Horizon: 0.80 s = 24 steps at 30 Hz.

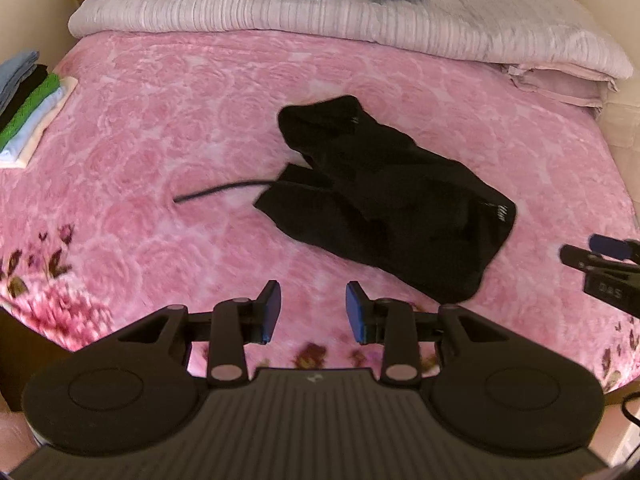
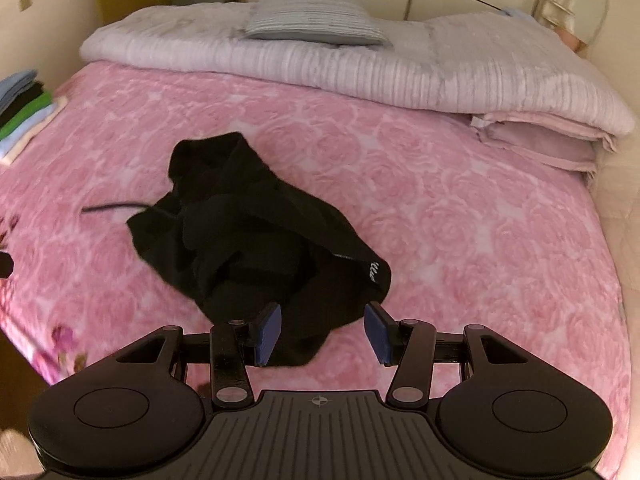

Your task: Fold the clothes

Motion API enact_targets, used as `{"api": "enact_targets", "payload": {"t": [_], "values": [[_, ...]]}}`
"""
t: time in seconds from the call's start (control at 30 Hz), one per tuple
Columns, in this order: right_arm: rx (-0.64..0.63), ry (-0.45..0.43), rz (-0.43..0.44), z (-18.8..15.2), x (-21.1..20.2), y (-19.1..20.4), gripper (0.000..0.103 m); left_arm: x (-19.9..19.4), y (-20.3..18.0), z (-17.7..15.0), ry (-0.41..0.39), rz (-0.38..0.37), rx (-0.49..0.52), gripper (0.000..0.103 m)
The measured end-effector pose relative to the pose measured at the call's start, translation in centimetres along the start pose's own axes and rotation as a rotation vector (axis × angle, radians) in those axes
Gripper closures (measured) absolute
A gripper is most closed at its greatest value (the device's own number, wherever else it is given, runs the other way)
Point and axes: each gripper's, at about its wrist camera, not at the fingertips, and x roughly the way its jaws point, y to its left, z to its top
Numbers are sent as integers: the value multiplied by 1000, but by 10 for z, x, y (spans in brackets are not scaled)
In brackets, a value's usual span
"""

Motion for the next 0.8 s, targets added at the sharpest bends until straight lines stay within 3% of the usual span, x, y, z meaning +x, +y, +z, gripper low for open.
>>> {"api": "enact_targets", "payload": {"t": [0.33,0.8], "values": [[101,35,-105,8,-2,28,53,44,39,33,29,-46,78,73],[188,119,-160,-26,11,20,53,95,48,15,116,-104,36,73]]}}
